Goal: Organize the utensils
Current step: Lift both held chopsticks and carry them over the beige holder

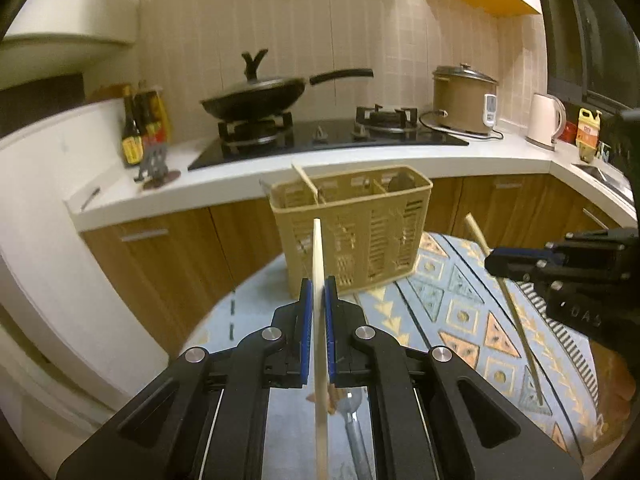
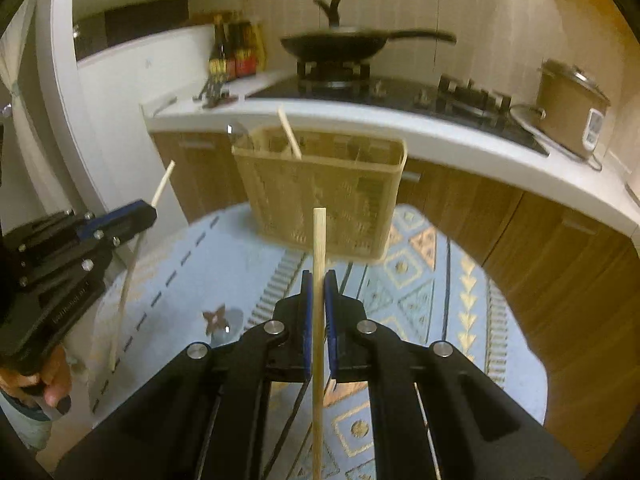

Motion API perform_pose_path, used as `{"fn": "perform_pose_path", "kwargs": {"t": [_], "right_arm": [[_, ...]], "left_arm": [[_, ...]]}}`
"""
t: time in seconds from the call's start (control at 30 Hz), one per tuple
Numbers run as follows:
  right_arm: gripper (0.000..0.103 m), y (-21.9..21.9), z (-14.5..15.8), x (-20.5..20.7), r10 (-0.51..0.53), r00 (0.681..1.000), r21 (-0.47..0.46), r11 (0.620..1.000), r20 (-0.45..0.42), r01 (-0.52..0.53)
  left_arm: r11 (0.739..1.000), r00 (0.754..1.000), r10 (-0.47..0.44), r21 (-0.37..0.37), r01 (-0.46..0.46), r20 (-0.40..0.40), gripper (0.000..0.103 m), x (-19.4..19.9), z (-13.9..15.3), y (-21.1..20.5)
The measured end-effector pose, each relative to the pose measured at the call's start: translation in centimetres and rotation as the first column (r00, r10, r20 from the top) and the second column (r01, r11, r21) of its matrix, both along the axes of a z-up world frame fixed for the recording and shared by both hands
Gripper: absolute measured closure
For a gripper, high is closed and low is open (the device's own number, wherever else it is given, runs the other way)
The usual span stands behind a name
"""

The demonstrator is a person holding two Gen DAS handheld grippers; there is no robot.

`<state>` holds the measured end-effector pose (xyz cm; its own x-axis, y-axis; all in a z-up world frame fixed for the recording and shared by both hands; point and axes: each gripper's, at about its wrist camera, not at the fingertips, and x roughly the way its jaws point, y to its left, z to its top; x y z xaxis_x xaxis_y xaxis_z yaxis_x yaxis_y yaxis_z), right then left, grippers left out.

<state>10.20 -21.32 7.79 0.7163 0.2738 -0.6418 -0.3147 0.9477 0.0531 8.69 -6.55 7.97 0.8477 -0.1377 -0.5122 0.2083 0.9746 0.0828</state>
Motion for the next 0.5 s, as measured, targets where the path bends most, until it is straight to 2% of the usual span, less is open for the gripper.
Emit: {"fn": "perform_pose_path", "kwargs": {"t": [0.17, 0.3, 0.5], "right_arm": [[0.099, -0.6, 2.2, 0.4, -0.019, 0.996, 0.035, 0.999, 0.088, 0.016], [0.099, -0.9, 4.2, 0.9, -0.041, 0.985, 0.075, 0.997, 0.17, 0.028], [0.099, -1.4, 7.1, 3.2, -0.091, 0.951, 0.122, 0.991, 0.295, 0.057]], "left_arm": [[1.0, 1.0, -0.008, -0.025, 0.009, 0.03, 0.099, 0.6, 1.1, 0.0], [0.993, 0.995, -0.021, -0.113, 0.032, 0.099, 0.099, 2.0, 3.8, 1.0], [0.97, 0.97, -0.016, -0.231, 0.074, 0.243, 0.099, 5.4, 8.2, 2.1]]}}
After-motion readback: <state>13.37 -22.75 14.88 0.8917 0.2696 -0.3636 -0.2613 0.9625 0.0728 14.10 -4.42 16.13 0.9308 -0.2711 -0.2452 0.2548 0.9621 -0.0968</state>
